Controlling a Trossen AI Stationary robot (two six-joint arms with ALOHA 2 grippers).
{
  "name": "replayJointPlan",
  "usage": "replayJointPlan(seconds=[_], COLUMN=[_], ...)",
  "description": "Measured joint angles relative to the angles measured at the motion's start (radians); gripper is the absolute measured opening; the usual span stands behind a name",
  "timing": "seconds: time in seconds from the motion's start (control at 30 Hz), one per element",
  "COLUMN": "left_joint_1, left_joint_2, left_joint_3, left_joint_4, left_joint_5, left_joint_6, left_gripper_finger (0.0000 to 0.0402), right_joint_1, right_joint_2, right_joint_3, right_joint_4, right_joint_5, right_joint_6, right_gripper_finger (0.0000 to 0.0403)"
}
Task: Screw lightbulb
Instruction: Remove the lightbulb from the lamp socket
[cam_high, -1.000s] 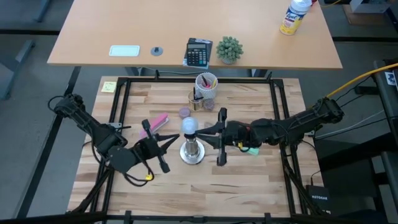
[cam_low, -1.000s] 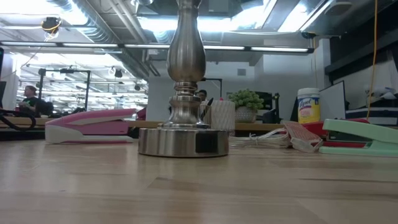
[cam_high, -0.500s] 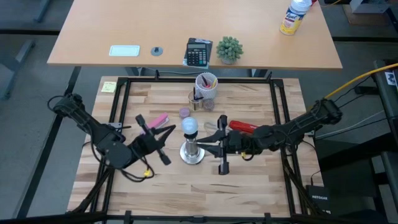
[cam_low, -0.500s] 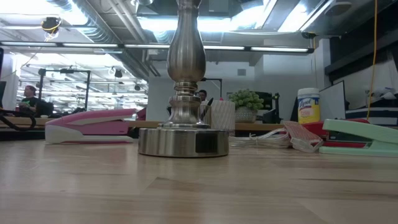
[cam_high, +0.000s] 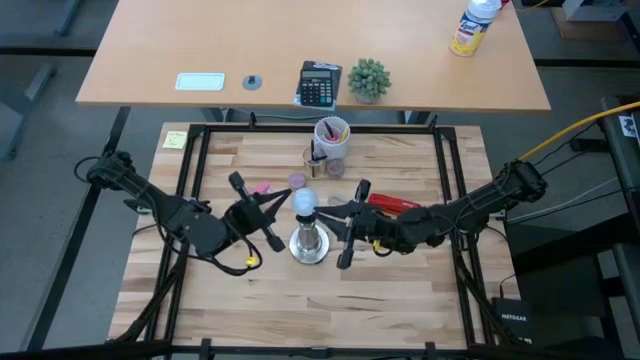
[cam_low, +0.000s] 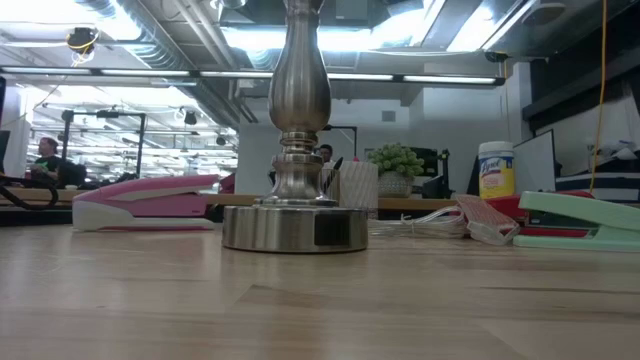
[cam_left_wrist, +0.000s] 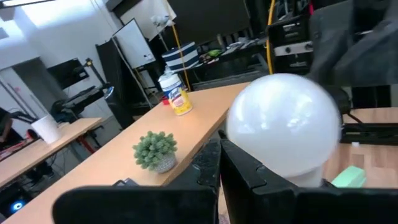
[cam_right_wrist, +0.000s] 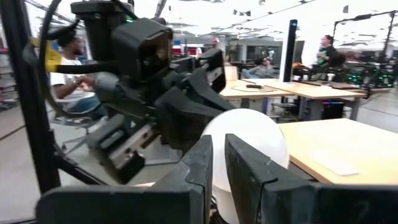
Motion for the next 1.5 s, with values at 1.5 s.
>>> replayJointPlan(seconds=[1.5], left_joint_1=[-0.124], left_joint_2=[0.000], left_joint_3=[0.000], left_joint_4=[0.007], left_joint_5=[-0.094], left_joint_6=[-0.046], left_gripper_finger=[0.0001], right_joint_1=[-0.063], right_joint_2=[-0.001], right_joint_3=[0.000], right_joint_4=[-0.023], right_joint_5=[0.078], right_joint_6=[-0.027], right_gripper_finger=[0.0048])
